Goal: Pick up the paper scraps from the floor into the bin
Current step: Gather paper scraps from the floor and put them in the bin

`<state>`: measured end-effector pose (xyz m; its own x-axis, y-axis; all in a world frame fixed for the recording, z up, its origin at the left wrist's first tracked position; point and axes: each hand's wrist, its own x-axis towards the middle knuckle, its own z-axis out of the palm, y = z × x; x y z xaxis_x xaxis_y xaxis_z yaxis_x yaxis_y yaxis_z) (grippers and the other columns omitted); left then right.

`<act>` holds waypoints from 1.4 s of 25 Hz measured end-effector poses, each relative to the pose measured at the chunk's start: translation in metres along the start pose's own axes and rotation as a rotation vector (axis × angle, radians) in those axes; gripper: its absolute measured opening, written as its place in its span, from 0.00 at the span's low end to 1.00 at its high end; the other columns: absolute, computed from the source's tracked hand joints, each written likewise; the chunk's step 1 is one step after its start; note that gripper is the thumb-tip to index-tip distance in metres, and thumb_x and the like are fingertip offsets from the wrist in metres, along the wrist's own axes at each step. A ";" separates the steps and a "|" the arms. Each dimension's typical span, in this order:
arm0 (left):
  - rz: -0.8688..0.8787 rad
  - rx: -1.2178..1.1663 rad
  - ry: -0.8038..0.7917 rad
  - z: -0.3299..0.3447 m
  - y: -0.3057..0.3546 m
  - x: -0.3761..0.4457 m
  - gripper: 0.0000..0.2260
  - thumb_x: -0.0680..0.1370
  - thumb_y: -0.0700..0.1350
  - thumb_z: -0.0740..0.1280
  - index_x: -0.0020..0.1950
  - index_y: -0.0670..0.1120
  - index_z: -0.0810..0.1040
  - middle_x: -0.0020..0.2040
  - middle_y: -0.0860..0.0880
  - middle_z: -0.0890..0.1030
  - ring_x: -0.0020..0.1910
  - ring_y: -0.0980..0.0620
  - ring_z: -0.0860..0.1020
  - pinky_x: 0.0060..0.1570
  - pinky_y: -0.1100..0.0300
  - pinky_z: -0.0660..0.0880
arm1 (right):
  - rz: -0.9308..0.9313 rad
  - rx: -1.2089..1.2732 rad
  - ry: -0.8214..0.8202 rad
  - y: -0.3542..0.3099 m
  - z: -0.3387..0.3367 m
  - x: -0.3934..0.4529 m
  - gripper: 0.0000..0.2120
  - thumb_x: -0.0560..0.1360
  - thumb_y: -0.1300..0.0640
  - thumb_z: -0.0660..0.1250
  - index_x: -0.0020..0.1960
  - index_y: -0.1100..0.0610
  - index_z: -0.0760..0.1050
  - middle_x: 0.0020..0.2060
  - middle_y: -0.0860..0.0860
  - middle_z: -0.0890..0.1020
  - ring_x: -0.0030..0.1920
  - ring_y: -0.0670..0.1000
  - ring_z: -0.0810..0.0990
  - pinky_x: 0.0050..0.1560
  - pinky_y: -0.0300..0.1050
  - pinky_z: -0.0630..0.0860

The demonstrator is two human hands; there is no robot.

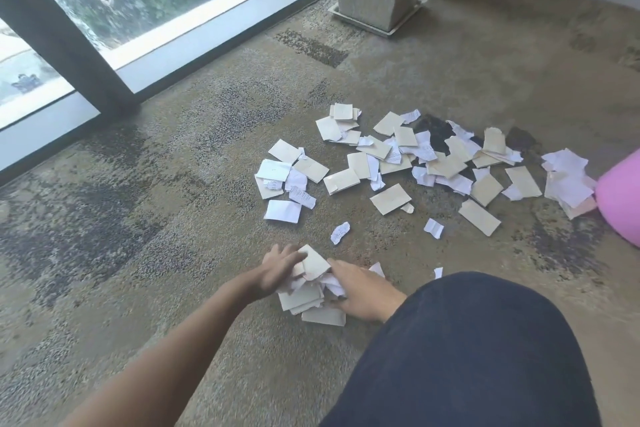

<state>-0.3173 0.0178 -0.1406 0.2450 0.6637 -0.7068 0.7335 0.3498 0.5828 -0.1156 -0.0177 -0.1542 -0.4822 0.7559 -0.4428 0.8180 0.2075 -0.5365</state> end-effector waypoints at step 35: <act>0.632 1.123 0.370 0.076 -0.050 -0.016 0.28 0.78 0.67 0.55 0.74 0.55 0.67 0.70 0.41 0.73 0.57 0.42 0.78 0.45 0.50 0.75 | 0.154 -0.341 0.029 0.032 0.034 -0.061 0.33 0.72 0.32 0.63 0.73 0.39 0.58 0.75 0.48 0.56 0.69 0.55 0.61 0.64 0.52 0.62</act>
<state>-0.3095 -0.0601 -0.1891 0.6792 0.7098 -0.1867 0.7223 -0.6916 -0.0016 -0.0705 -0.0785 -0.1688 -0.3404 0.8107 -0.4763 0.9400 0.2813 -0.1929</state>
